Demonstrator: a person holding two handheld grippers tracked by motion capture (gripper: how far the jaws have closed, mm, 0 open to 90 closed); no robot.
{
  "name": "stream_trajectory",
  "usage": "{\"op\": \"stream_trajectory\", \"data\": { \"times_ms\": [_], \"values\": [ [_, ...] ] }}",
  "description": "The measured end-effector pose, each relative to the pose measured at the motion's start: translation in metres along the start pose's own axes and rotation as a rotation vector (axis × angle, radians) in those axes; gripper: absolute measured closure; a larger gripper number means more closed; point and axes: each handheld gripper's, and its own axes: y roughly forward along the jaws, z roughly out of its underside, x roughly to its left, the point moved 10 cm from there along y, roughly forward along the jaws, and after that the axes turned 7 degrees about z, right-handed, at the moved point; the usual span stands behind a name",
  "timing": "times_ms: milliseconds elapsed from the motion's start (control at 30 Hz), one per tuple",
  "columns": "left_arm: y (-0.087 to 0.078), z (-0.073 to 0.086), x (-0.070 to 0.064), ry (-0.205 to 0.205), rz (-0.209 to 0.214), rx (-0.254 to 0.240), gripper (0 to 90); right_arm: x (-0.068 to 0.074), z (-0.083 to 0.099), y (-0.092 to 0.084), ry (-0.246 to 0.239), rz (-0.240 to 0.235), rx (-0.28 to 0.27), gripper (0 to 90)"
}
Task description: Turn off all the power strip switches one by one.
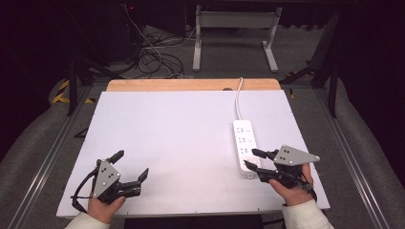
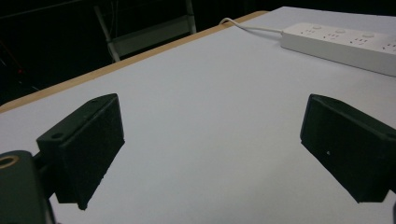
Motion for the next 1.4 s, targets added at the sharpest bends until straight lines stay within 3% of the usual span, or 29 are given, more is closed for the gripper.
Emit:
{"op": "stream_trajectory", "data": {
  "times_ms": [433, 467, 767, 1133, 1300, 1400],
  "values": [
    [0.000, 0.000, 0.000, 0.003, 0.000, 0.002, 6.9, -0.018, -0.012, 0.005, 0.037, 0.012, 0.030, 53.2],
    [0.000, 0.000, 0.000, 0.002, 0.001, 0.003, 6.9, -0.021, -0.011, 0.007, 0.094, -0.005, 0.059, 52.9],
    [0.000, 0.000, 0.000, 0.004, 0.000, 0.002, 6.9, -0.039, -0.015, 0.012, 0.071, 0.036, 0.064, 55.2],
    [0.001, 0.000, 0.000, 0.002, -0.001, 0.002, 6.9, -0.063, -0.010, 0.025, 0.048, 0.066, 0.109, 55.2],
    [0.001, 0.001, 0.000, 0.002, 0.001, 0.003, 6.9, -0.066, -0.006, 0.029, 0.057, 0.047, 0.136, 56.5],
    [0.001, 0.001, 0.000, 0.004, 0.000, 0.004, 6.9, -0.068, -0.002, 0.030, 0.054, 0.049, 0.169, 62.7]
  ]
}}
